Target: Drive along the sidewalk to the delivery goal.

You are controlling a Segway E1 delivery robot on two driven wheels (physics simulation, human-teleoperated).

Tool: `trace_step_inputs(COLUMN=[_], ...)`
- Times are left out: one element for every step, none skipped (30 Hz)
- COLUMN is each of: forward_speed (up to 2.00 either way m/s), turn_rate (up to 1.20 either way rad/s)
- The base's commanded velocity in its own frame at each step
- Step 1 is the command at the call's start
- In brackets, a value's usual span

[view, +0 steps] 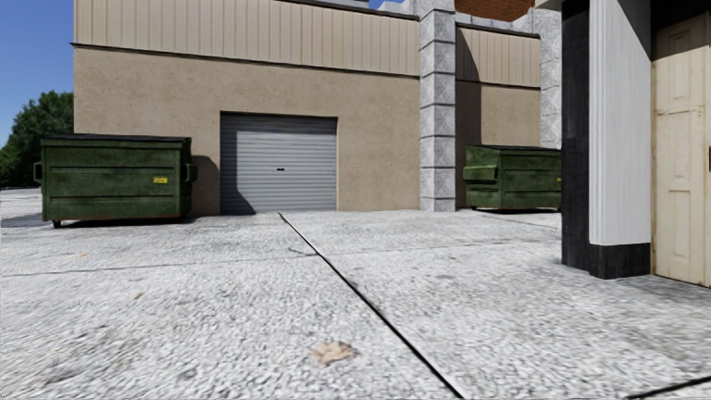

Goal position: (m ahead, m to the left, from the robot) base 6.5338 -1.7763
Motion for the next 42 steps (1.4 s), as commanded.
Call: trace_step_inputs(forward_speed=[2.0, 2.0, 2.0, 2.0, 2.0, 2.0, 2.0, 2.0, 2.0, 2.0, 2.0, 2.0, 2.0, 2.0, 2.0, 2.0, 2.0, 2.0, 2.0, 2.0, 2.0, 2.0, 2.0, 2.0, 2.0, 2.0, 2.0, 2.0, 2.0, 2.0, 2.0, 2.0, 2.0, 2.0, 2.0, 2.0, 2.0, 2.0, 2.0, 2.0, 2.0, 2.0], turn_rate=[-0.39, -0.39, -0.39, -0.39, -0.39, -0.39, -0.39, -0.39, -0.39, -0.39, -0.39, -0.39, -0.39, -0.39, -0.39, -0.39, -0.39, -0.39, -0.39, -0.39, -0.39, -0.39, -0.39, -0.39, -0.39, -0.39, -0.39, -0.39, -0.39, -0.39, -0.39, -0.39, -0.16, 0.0, 0.0, 0.0, 0.0, 0.0, 0.0, 0.0, 0.0, 0.0])
